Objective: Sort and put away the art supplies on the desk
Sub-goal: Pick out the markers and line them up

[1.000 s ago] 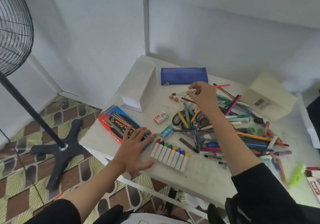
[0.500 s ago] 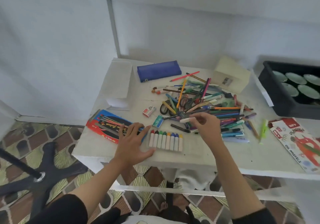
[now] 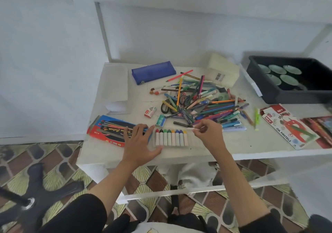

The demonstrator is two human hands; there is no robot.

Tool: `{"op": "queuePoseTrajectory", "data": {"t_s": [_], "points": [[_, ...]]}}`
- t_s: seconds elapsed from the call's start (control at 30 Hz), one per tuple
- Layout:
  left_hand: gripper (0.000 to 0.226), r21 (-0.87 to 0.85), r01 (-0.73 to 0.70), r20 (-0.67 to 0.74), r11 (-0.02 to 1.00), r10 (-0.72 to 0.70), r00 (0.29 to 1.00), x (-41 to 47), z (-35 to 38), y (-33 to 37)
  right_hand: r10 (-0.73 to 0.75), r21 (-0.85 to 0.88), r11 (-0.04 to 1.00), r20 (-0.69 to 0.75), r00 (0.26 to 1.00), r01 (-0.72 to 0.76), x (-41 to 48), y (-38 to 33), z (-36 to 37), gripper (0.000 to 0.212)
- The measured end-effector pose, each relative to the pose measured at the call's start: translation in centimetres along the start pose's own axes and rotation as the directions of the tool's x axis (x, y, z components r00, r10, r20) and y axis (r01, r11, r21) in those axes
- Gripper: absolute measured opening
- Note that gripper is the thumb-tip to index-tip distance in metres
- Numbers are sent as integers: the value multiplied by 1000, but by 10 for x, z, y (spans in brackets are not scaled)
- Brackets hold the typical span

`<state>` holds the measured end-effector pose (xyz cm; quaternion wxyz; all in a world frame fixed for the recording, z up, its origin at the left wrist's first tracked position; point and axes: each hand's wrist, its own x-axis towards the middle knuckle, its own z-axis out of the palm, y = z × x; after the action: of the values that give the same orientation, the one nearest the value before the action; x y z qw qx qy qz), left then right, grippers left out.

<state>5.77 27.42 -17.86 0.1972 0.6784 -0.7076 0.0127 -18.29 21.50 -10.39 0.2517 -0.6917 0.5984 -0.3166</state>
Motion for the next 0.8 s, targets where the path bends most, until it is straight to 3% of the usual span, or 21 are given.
{"op": "queuePoseTrajectory", "data": {"t_s": [0.2, 0.37, 0.63, 0.8], "points": [[79, 5, 0, 11, 1000, -1, 1000, 0, 1, -1, 2, -86, 996, 96, 995, 6, -13, 1, 1, 21], [78, 11, 8, -1, 1000, -8, 1000, 0, 1, 0, 35, -119, 993, 228, 973, -8, -14, 8, 8, 7], [78, 11, 7, -10, 1000, -7, 1000, 0, 0, 0, 14, -152, 988, 200, 980, 17, -16, 10, 12, 6], [77, 8, 3, -6, 1000, -3, 1000, 0, 0, 1, 29, -186, 982, 280, 960, 24, -7, 8, 7, 8]]}}
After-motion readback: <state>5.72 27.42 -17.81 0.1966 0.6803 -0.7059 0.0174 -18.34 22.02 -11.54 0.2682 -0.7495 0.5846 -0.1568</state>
